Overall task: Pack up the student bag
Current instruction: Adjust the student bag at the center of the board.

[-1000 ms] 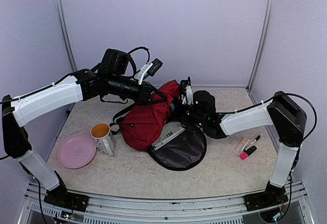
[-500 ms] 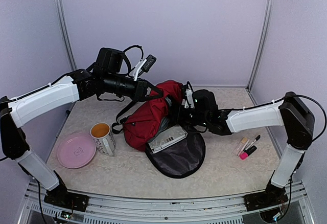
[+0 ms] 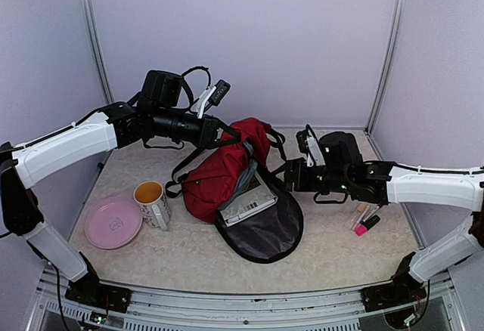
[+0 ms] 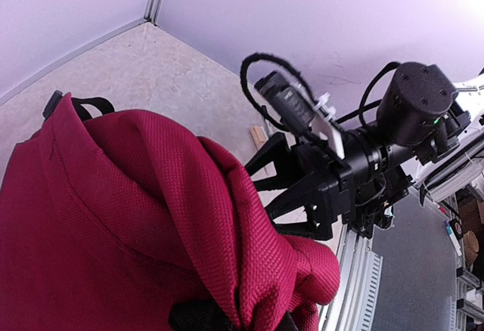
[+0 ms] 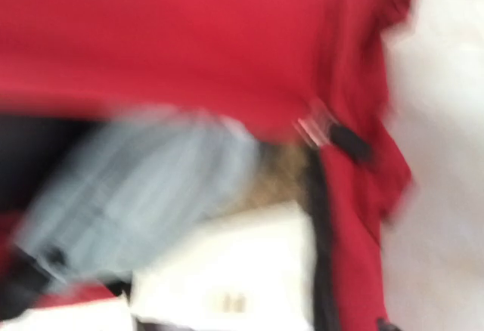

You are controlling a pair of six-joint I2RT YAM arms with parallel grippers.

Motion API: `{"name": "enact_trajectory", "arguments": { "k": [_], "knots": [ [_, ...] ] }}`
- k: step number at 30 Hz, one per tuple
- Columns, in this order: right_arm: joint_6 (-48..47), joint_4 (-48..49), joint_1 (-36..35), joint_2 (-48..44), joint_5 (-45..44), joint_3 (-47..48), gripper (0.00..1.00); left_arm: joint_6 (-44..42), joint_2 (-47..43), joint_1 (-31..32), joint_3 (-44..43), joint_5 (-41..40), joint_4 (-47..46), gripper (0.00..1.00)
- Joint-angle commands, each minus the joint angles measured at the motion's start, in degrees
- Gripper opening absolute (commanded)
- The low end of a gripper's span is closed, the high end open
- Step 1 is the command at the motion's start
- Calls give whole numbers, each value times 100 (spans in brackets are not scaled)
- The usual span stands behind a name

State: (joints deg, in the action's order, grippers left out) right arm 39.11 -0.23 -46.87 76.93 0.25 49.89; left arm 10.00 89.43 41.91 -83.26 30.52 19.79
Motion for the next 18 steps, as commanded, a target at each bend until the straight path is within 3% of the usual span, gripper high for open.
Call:
{"name": "enact_trajectory", "arguments": {
  "k": [1, 4, 6, 7, 9, 11, 18],
  "knots": [
    [302, -467, -5, -22, 190, -644, 85, -92, -128, -45, -139, -41, -460, 0],
    [634, 209, -8, 30, 592, -1393, 83, -112, -121, -48, -145, -38, -454, 0],
    [871, 739, -20, 41, 850, -1801, 74, -115, -117, -43, -139, -39, -451, 0],
    [927, 975, -34, 49, 998, -1946, 64, -120, -118, -43, -139, -38, -452, 0],
    [931, 1122, -101, 51, 1115, -2014, 26, -134, -95, -43, -137, -40, -444, 0],
    [788, 919, -151, -29, 1059, -1884, 0, -158, -61, -43, -149, -50, -431, 0],
    [265, 968, -167, -1143, 1974, -1157, 0, -696, 64, 222, -879, -879, 542, 0]
  ]
}}
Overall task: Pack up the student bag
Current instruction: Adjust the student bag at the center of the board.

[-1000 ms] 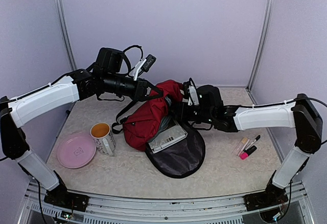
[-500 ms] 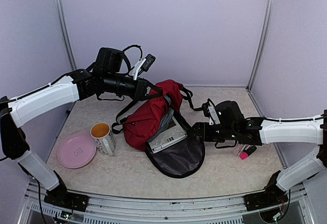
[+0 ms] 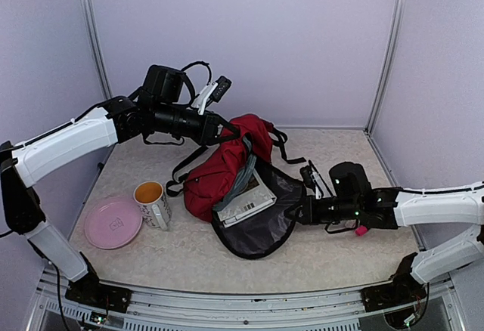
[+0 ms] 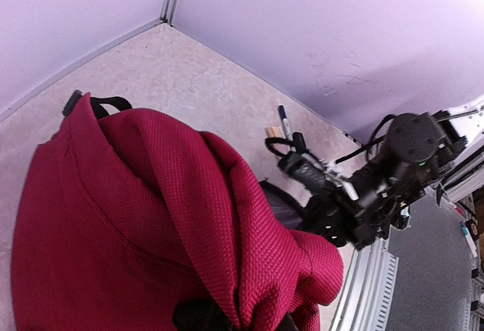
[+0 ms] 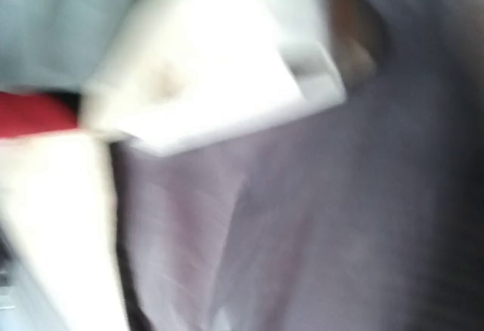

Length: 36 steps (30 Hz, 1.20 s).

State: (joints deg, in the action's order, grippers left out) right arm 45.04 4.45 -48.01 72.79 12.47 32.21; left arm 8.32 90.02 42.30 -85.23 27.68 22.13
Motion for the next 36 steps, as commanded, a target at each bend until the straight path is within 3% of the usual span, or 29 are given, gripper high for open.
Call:
{"name": "enact_trajectory", "arguments": {
  "k": [1, 9, 13, 21, 28, 32, 33, 34, 36],
  "knots": [
    [-401, 493, -54, -886, 933, 826, 0, -660, -8, 307, -870, -728, 503, 0],
    [-809, 639, -110, -1653, 1212, 2478, 0, -1242, 94, 1224, -2704, -2360, 2109, 0],
    [-738, 1154, -112, -1744, 1018, 2624, 0, -1078, 279, 1289, -3287, -2773, 2566, 0],
    [-610, 1466, -110, -1594, 168, 2690, 0, -904, 421, 1140, -3690, -2751, 2555, 0],
    [85, 882, 22, -1768, -1747, 1989, 0, -712, 1291, 501, -3663, -1601, 2256, 0],
    [257, 1022, 163, -1865, -2137, 1682, 0, -537, 1672, 227, -3669, -1226, 1887, 3],
    [185, 959, 200, -1826, -2182, 1755, 0, -521, 1729, 185, -3678, -1221, 1812, 11],
    [124, 857, 234, -1763, -2209, 1850, 0, -502, 1788, 147, -3713, -1212, 1738, 33],
    [32, 744, 321, -1613, -2177, 2028, 0, -504, 1762, 114, -3771, -1214, 1569, 93]
  ]
}}
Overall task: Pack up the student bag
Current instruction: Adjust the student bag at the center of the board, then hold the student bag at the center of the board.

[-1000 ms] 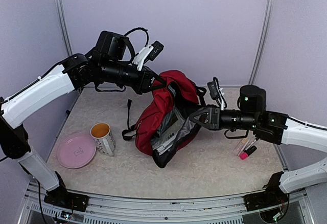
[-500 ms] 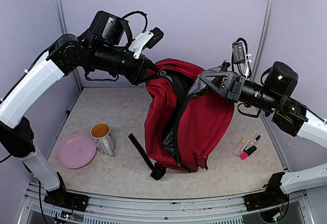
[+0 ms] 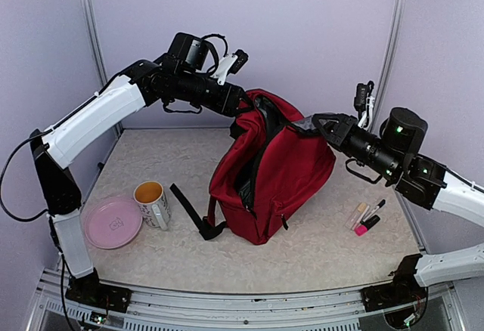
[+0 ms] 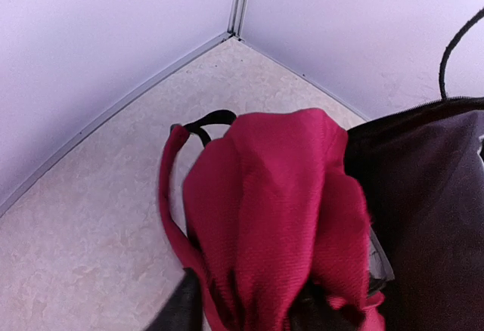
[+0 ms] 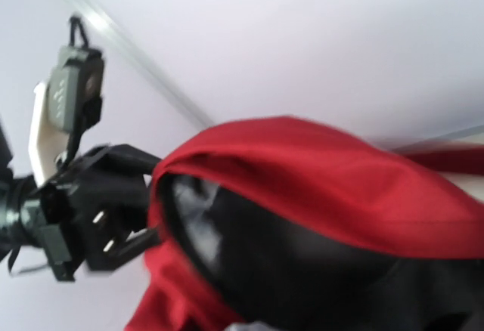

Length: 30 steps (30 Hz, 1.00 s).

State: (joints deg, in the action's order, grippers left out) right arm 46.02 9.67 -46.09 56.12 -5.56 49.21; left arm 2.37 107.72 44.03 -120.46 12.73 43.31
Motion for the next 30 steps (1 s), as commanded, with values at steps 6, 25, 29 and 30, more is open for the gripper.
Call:
{"name": "enact_trajectory", "arguments": {
  "k": [6, 25, 29, 30],
  "knots": [
    [59, 106, 503, 386, -170, 536, 0, -329, -545, -74, -249, 95, -1006, 99],
    [168, -27, 872, 398, -93, 395, 0, 745, -4449, 1082, 5692, -1253, -3402, 88],
    [170, -46, 873, 337, -90, 334, 0, 895, -4731, 1316, 7272, -1274, -4632, 91],
    [168, -38, 875, 317, -122, 315, 0, 930, -4765, 1284, 7696, -1124, -5106, 91]
  ]
}}
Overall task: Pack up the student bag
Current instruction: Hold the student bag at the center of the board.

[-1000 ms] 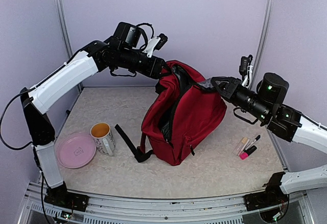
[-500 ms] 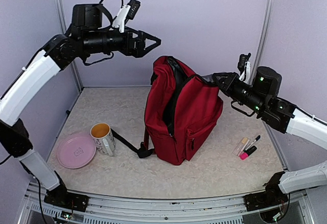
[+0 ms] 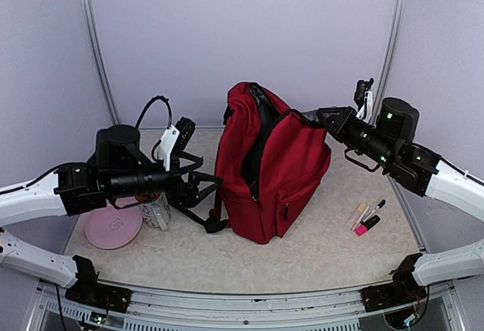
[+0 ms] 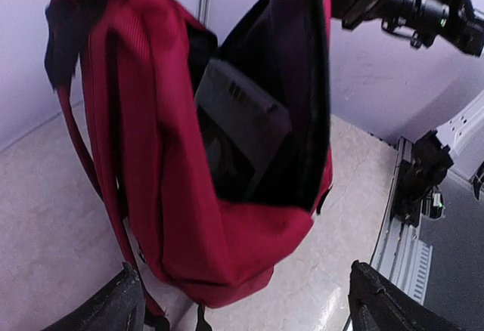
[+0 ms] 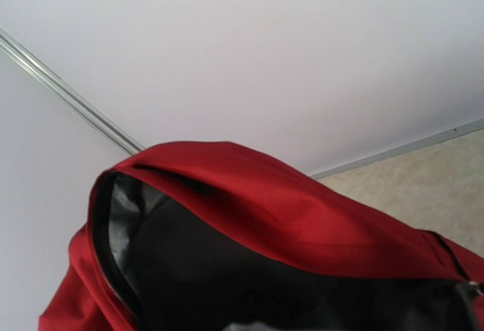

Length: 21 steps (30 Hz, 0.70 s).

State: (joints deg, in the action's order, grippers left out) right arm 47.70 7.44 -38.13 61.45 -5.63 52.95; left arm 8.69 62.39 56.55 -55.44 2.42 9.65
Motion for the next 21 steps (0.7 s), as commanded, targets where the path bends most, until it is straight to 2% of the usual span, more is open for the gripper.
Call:
{"name": "enact_trajectory", "arguments": {
  "k": [1, 5, 11, 16, 19, 21],
  "knots": [
    [-2, 187, 78, -247, -144, -72, 0, 341, -228, 5, 1548, 141, -2285, 91],
    [-66, 141, 82, -276, -207, -93, 0, 95, 188, -8, 2289, 227, -3510, 95],
    [-71, 142, 86, -217, -78, -108, 0, 26, 1341, -440, 2489, 1090, -4960, 99],
    [-53, 107, 86, -243, -146, -156, 0, -326, 2425, -243, 2060, 1077, -5139, 99],
    [-69, 110, 86, -223, -111, -161, 0, -538, 2654, -169, 1659, 1155, -4710, 98],
    [-96, 101, 86, -177, -48, -127, 0, -641, 2655, -167, 1602, 1248, -4746, 90]
  ]
}}
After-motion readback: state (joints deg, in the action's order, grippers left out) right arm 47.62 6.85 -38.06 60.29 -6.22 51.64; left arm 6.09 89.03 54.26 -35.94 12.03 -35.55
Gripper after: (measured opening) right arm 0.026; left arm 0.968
